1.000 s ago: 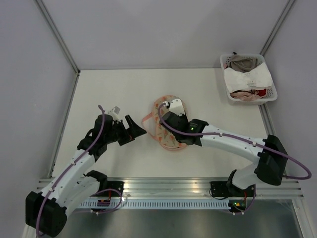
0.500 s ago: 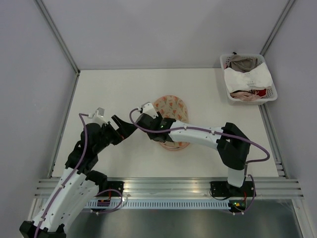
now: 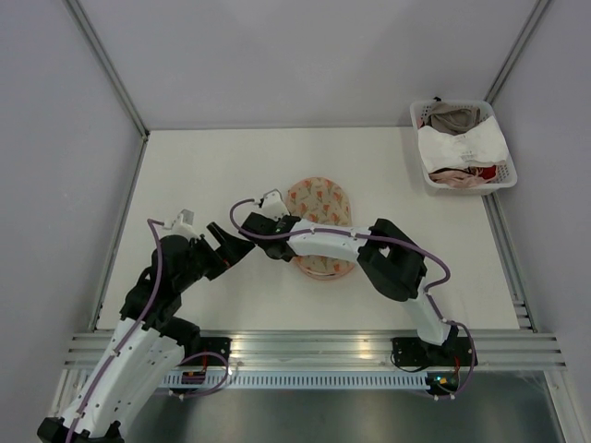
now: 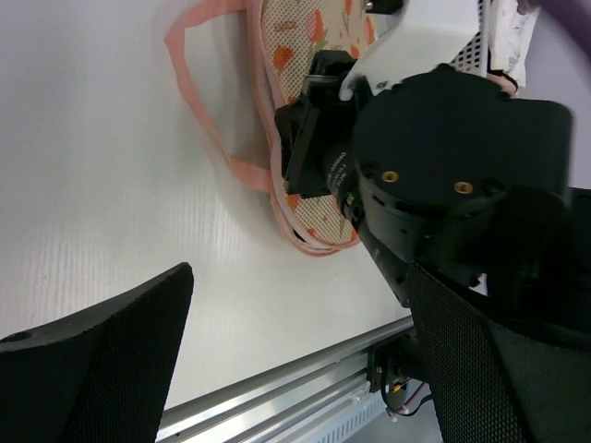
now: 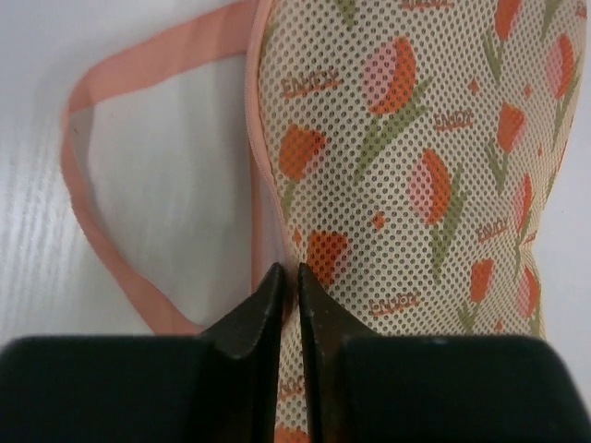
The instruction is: Unzip the laundry bag and remove the bra
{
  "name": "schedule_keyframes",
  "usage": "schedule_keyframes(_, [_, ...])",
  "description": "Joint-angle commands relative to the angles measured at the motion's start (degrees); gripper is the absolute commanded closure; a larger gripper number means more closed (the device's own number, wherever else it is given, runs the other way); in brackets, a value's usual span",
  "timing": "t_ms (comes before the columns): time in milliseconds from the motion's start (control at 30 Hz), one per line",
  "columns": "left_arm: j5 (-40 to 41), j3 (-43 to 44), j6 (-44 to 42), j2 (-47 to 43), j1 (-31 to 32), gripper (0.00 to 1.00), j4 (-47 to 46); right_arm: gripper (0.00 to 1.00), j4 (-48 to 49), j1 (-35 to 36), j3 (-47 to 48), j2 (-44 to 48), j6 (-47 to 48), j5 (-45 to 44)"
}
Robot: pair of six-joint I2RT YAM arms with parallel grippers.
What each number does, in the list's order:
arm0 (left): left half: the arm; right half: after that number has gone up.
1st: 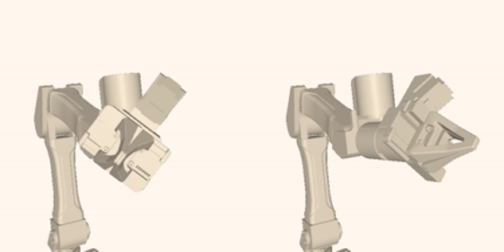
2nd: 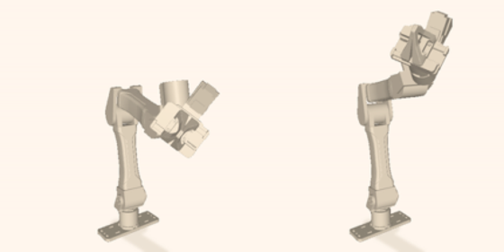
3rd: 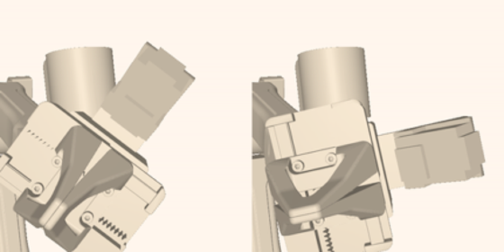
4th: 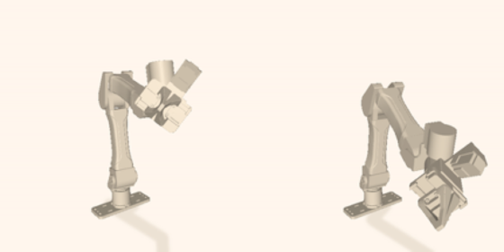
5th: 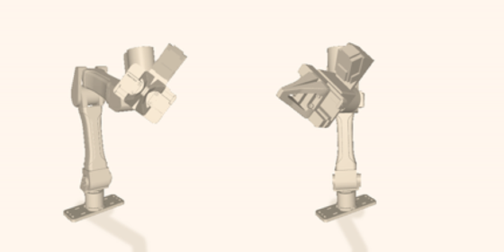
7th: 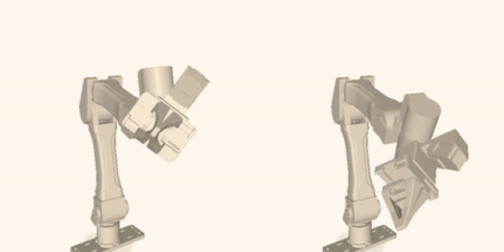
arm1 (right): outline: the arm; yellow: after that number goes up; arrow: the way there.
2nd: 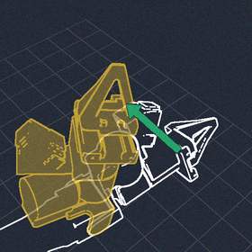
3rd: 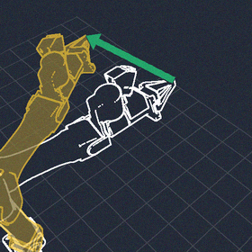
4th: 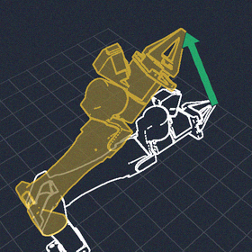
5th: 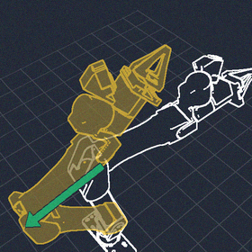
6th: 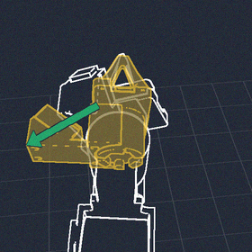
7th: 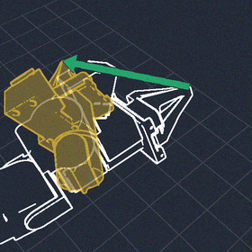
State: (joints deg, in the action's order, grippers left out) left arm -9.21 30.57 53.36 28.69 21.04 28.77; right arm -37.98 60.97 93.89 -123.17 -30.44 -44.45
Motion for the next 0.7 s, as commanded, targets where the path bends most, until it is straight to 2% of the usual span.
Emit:
schedule_keyframes(0, [0.25, 1.34, 1.13, -1.79, 0.15, 0.00, -2.67, 0.85, -1.14, -0.24, -1.07, -0.15, -2.17, -2.67])
schedule_keyframes(67, [1.30, 1.60, 1.30, -3.11, 0.23, 0.00, -1.80, 1.00, 0.97, -0.76, -3.88, 1.44, -2.17, -1.79])
schedule_keyframes(267, [2.09, 2.39, 1.48, -3.73, 0.23, 0.00, -1.35, 1.00, 7.74, -1.46, -12.14, 12.85, -0.85, 1.38])
schedule_keyframes(400, [0.25, 2.39, 0.17, -1.01, 0.15, 0.00, -3.28, 0.99, 7.05, -3.05, -15.57, 24.53, -0.94, -0.46])
schedule_keyframes(533, [-8.33, 1.78, -1.85, 6.01, 0.23, 0.00, -9.78, 0.99, 0.74, -6.47, -16.10, 30.27, -0.94, -4.33])
schedule_keyframes(667, [-16.44, 1.78, -3.00, 16.29, 0.23, 0.00, -18.82, 0.99, -5.78, -14.88, -15.58, 29.49, -1.64, -8.80])
